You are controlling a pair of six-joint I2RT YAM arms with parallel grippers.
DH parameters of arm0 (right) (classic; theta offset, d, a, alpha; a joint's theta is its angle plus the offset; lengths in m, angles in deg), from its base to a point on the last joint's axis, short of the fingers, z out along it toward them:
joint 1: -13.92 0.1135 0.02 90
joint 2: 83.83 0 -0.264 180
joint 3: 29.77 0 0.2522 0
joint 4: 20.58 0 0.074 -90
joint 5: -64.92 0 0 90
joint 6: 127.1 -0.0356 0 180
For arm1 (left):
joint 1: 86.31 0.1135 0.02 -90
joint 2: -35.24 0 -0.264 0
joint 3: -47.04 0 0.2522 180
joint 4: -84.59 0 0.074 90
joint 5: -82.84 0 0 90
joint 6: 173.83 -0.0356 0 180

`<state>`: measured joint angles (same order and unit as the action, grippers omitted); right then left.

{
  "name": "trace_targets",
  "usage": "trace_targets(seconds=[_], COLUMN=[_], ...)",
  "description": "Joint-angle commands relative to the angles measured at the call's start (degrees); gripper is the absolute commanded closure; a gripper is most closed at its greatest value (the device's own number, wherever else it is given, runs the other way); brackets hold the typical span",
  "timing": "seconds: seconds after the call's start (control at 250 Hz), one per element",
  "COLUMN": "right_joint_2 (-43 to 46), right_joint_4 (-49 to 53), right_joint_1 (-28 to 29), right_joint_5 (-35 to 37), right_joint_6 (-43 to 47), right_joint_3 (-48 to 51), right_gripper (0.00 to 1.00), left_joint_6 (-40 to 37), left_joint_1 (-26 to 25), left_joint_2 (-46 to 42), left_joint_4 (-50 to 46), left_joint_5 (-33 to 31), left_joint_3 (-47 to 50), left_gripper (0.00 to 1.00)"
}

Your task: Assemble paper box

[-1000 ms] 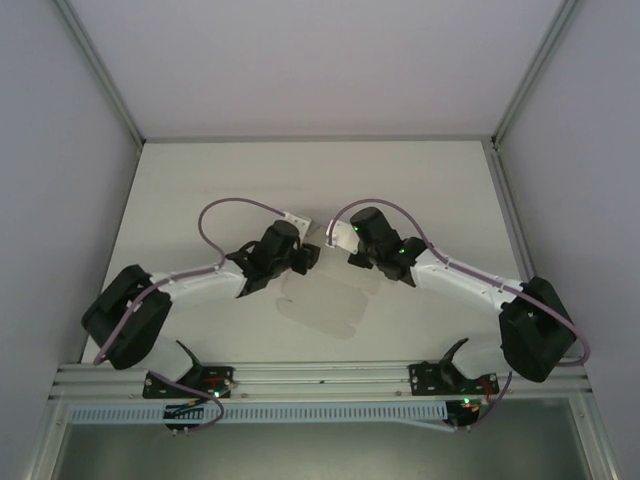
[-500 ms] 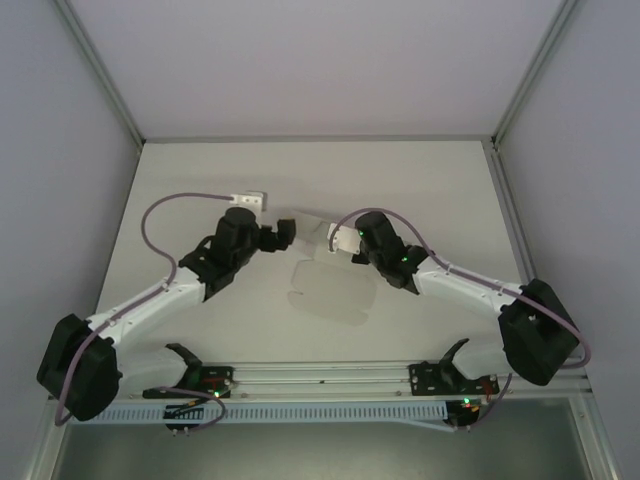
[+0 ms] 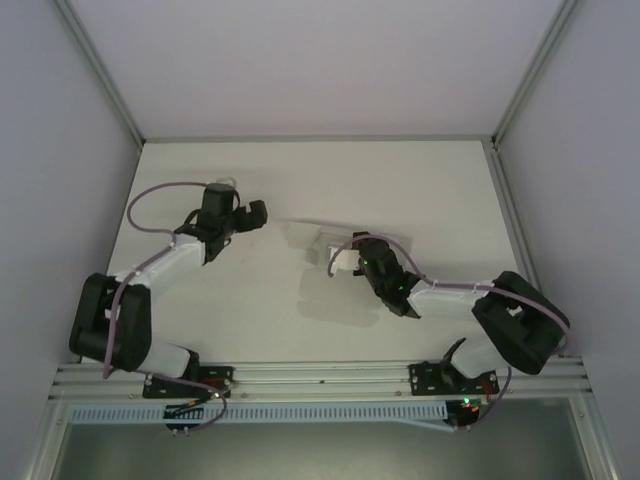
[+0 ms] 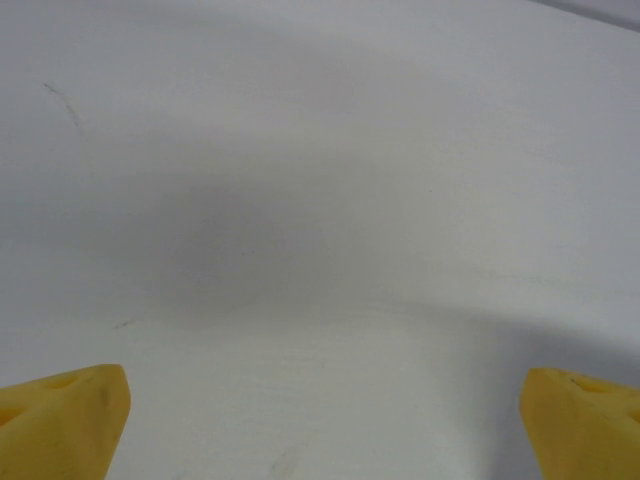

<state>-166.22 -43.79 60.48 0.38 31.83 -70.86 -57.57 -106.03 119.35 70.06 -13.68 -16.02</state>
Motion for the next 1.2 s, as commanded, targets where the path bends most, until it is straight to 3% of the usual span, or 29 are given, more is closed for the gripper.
trace_targets(seconds=[0.0,0.152,0.463,0.699,1.062,1.198], right_joint_2=[-2.67,-4.03,-3.34,-0.31,2.32,2.41], right_joint_4=[-11.75,-13.50,-9.49,-7.88,-4.04,-4.67], right_joint_1=[0.77,0.83,0.87,0.81,0.82,0.81], right_joint_5=[3.11,1.72,2.40,2.41,3.17,3.03], right_joint_6=[3.47,1.92,-2.63,-3.79,-6.03,-6.60], right_joint_3=[2.76,3.69,2.11,2.32,3.08,3.17], right_gripper=[1.00,1.00,1.00,1.00,1.00,1.00], left_joint_6=[-1.16,-3.06,-8.76,-12.54,-14.27,-15.66], left_joint_1=[0.92,0.50,-2.60,-5.45,-7.53,-9.75], left_joint_2=[5.15,11.24,15.29,13.52,5.95,5.27], left_joint_4=[2.07,3.40,5.18,7.03,15.66,15.63], left_joint_5=[4.17,11.39,18.08,21.02,35.58,35.89], left_joint_3=[-3.32,-6.99,-7.52,-3.93,4.51,4.74], left_gripper=[0.00,0.00,0.00,0.00,0.00,0.03])
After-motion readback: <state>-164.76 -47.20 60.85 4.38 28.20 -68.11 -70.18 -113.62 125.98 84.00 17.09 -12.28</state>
